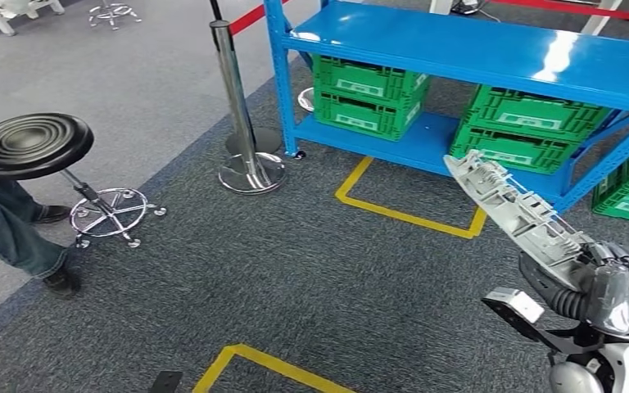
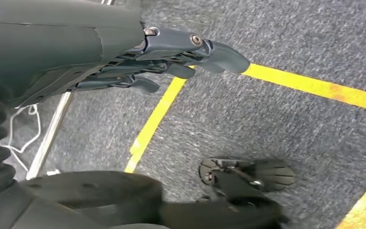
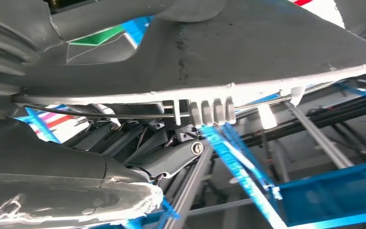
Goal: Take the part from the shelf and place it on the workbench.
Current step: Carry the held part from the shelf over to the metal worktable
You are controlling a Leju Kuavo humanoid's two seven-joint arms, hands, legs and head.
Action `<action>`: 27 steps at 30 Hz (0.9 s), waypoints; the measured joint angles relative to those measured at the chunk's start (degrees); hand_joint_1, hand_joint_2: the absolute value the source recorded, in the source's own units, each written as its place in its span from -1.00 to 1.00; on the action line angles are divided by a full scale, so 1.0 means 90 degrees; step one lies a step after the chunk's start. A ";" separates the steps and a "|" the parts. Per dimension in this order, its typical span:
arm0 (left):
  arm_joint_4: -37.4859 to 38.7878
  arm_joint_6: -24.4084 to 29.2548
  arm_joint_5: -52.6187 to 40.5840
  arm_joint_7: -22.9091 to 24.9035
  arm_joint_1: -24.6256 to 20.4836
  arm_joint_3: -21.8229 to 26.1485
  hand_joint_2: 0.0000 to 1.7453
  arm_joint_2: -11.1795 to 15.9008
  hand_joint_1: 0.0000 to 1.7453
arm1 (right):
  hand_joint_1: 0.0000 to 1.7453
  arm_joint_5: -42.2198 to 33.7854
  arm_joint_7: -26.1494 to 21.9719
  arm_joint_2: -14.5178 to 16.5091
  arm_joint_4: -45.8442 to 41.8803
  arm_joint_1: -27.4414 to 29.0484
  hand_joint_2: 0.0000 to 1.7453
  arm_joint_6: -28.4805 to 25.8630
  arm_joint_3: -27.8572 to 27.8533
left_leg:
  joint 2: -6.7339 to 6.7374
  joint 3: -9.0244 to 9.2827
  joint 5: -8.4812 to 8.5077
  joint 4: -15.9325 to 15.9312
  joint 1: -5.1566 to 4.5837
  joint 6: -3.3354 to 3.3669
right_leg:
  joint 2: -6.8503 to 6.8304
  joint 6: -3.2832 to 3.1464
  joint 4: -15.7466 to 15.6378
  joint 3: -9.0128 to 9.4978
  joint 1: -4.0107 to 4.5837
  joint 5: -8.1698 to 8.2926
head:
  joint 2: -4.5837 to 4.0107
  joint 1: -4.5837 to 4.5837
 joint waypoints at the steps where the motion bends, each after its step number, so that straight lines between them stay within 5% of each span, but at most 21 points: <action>1: 0.0000 0.0000 0.0000 -0.0001 0.0002 -0.0007 1.00 0.0000 -1.00 | 1.00 -0.0001 -0.0002 0.0004 0.0000 -0.0007 1.00 -0.0001 -0.0004 | -0.0036 -0.0008 -0.0003 -0.0032 -0.0010 -0.0002 | -0.0075 0.0017 -0.0008 0.0004 0.0011 0.0001 | 0.0000 -0.0004; 2: 0.0000 0.0000 0.0000 -0.0001 0.0015 -0.0015 1.00 0.0000 -1.00 | 1.00 -0.0001 -0.0003 0.0007 -0.0001 -0.0017 1.00 -0.0001 -0.0005 | -0.0115 -0.0004 0.0025 -0.0068 0.0001 -0.0002 | -0.0135 0.0042 -0.0015 0.0011 0.0013 -0.0007 | 0.0000 -0.0003; 4: 0.0000 0.0000 0.0000 -0.0001 0.0032 -0.0024 1.00 0.0000 -1.00 | 1.00 -0.0001 -0.0007 0.0012 -0.0002 -0.0035 1.00 -0.0001 -0.0002 | -0.0260 0.0031 0.0088 -0.0163 0.0039 0.0019 | 0.0061 0.0097 0.0107 -0.0034 -0.0005 -0.0124 | 0.0000 0.0009; 7: 0.0000 -0.0003 0.0000 -0.0001 0.0002 -0.0029 1.00 -0.0014 -1.00 | 1.00 -0.0002 -0.0010 0.0013 -0.0001 -0.0033 1.00 -0.0003 -0.0025 | -0.0488 0.0030 0.0151 -0.0216 0.0063 0.0066 | 0.0629 0.0150 0.1108 -0.0522 -0.0038 -0.0615 | 0.0000 0.0038; 9: 0.0000 -0.0007 0.0000 -0.0001 0.0004 -0.0038 1.00 -0.0027 -1.00 | 1.00 -0.0002 -0.0008 0.0015 0.0005 -0.0025 1.00 -0.0003 -0.0038 | -0.0660 0.0018 0.0160 -0.0211 0.0058 0.0071 | 0.0711 0.0175 0.1609 -0.0804 -0.0038 -0.0722 | 0.0000 0.0044; 11: 0.0000 -0.0007 0.0000 0.0001 0.0018 -0.0045 1.00 -0.0029 -1.00 | 1.00 0.0001 -0.0006 0.0015 0.0012 -0.0022 1.00 -0.0003 -0.0041 | -0.0839 0.0023 0.0168 -0.0202 0.0058 0.0060 | 0.0752 0.0184 0.1255 -0.0681 -0.0051 -0.0384 | 0.0000 0.0044; 13: 0.0000 -0.0007 0.0001 0.0008 0.0015 -0.0046 1.00 -0.0030 -1.00 | 1.00 0.0015 -0.0006 0.0015 0.0015 -0.0018 1.00 -0.0003 -0.0043 | -0.1007 0.0006 0.0168 -0.0168 0.0048 0.0027 | 0.1018 0.0176 0.0439 -0.0311 -0.0098 0.0016 | 0.0000 0.0044; 16: 0.0000 -0.0007 0.0004 0.0022 0.0004 -0.0049 1.00 -0.0031 -1.00 | 1.00 0.0039 -0.0006 0.0016 0.0006 0.0016 1.00 -0.0004 -0.0060 | -0.1231 -0.0120 0.0202 -0.0101 0.0057 -0.0070 | 0.1282 0.0121 -0.0026 -0.0071 -0.0130 0.0089 | 0.0000 0.0036; 18: 0.0002 -0.0005 0.0008 0.0027 0.0027 -0.0051 1.00 -0.0023 -1.00 | 1.00 0.0045 -0.0001 0.0021 0.0002 0.0037 1.00 -0.0005 -0.0069 | -0.1264 -0.0180 0.0204 -0.0070 0.0063 -0.0139 | 0.1125 0.0061 -0.0054 -0.0059 -0.0139 0.0102 | 0.0000 0.0037; 20: 0.0004 -0.0004 0.0010 0.0029 0.0033 -0.0052 1.00 -0.0020 -1.00 | 1.00 0.0048 0.0003 0.0030 -0.0002 0.0051 1.00 -0.0005 -0.0080 | -0.0954 -0.0333 0.0007 0.0227 0.0054 -0.0216 | 0.0942 -0.0017 -0.0090 -0.0024 -0.0160 0.0108 | 0.0000 -0.0021; 22: 0.0005 -0.0004 0.0010 0.0030 0.0013 -0.0054 1.00 -0.0027 -1.00 | 1.00 0.0050 0.0004 0.0036 -0.0007 0.0068 1.00 -0.0005 -0.0094 | -0.0616 -0.0704 -0.0366 0.0968 0.0102 -0.0295 | 0.0748 -0.0068 -0.0095 -0.0004 -0.0148 0.0090 | 0.0000 -0.0073; 24: 0.0005 -0.0005 0.0013 0.0031 0.0011 -0.0055 1.00 -0.0029 -1.00 | 1.00 0.0053 0.0018 0.0038 -0.0008 0.0080 1.00 -0.0005 -0.0100 | -0.0534 -0.1028 -0.0551 0.1592 0.0169 -0.0350 | 0.0557 -0.0072 -0.0093 0.0003 -0.0145 0.0072 | 0.0000 -0.0075; 25: 0.0005 -0.0006 0.0019 0.0032 0.0020 -0.0056 1.00 -0.0028 -1.00 | 1.00 0.0057 0.0029 0.0040 -0.0009 0.0084 1.00 -0.0005 -0.0101 | -0.0519 -0.1040 -0.0482 0.1613 0.0194 -0.0365 | 0.0468 -0.0063 -0.0092 0.0010 -0.0146 0.0061 | 0.0000 -0.0075; 27: 0.0005 -0.0007 0.0040 0.0032 0.0030 -0.0056 1.00 -0.0024 -1.00 | 1.00 0.0072 0.0052 0.0044 -0.0014 0.0097 1.00 -0.0005 -0.0104 | -0.0404 -0.0698 -0.0089 0.0985 0.0213 -0.0354 | 0.0307 -0.0026 -0.0093 0.0046 -0.0147 0.0035 | 0.0000 -0.0076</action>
